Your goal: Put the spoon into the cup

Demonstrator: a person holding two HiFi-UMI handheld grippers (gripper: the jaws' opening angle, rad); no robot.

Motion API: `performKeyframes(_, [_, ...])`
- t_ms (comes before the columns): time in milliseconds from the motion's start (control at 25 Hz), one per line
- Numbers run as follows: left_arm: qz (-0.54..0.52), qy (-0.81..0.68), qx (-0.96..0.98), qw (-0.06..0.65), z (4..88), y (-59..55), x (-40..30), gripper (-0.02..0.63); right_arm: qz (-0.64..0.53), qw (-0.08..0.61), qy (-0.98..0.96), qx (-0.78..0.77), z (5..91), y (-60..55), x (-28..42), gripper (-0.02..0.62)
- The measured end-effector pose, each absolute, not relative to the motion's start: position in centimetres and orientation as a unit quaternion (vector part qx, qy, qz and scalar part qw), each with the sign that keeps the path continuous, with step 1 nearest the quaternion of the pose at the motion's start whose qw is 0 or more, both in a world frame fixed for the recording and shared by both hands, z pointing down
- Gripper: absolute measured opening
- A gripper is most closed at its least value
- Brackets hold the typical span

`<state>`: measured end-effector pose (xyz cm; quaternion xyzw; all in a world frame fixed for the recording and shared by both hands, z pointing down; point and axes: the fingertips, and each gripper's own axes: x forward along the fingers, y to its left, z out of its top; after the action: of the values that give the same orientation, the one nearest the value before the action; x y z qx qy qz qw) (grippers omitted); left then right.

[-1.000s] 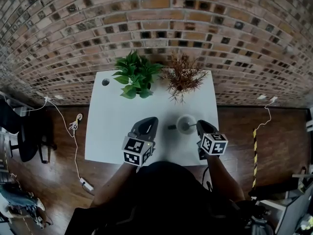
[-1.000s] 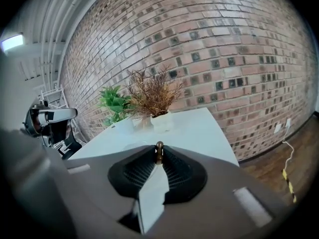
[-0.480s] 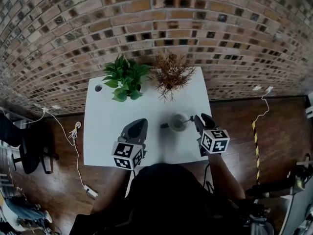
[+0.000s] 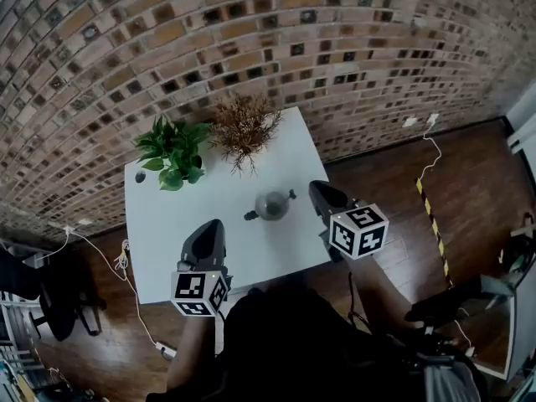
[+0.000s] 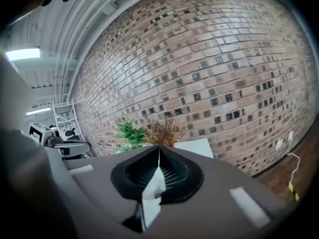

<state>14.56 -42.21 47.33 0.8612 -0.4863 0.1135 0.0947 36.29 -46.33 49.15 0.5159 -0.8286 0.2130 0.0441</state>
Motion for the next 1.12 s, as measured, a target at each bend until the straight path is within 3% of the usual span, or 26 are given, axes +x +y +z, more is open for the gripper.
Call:
performKeyframes(160, [0.134, -0.472, 0.869, 0.065, 46.9, -38.6, 13.2, -0.006, 0.206, 0.034, -0.835, 0.509, 47.6, -43.4, 34.5, 0.008])
performKeyframes(720, [0.036, -0.44, 0.895, 0.065, 42.6, -29.7, 2.6, -0.006, 0.179, 0.032, -0.83, 0.528, 43.8, -32.4, 24.6, 0.006])
performKeyframes(1120, [0.009, -0.401, 0.914, 0.062, 40.5, -24.3, 3.9, -0.006, 0.164, 0.031, -0.832, 0.529, 41.4, -25.6, 23.6, 0.006])
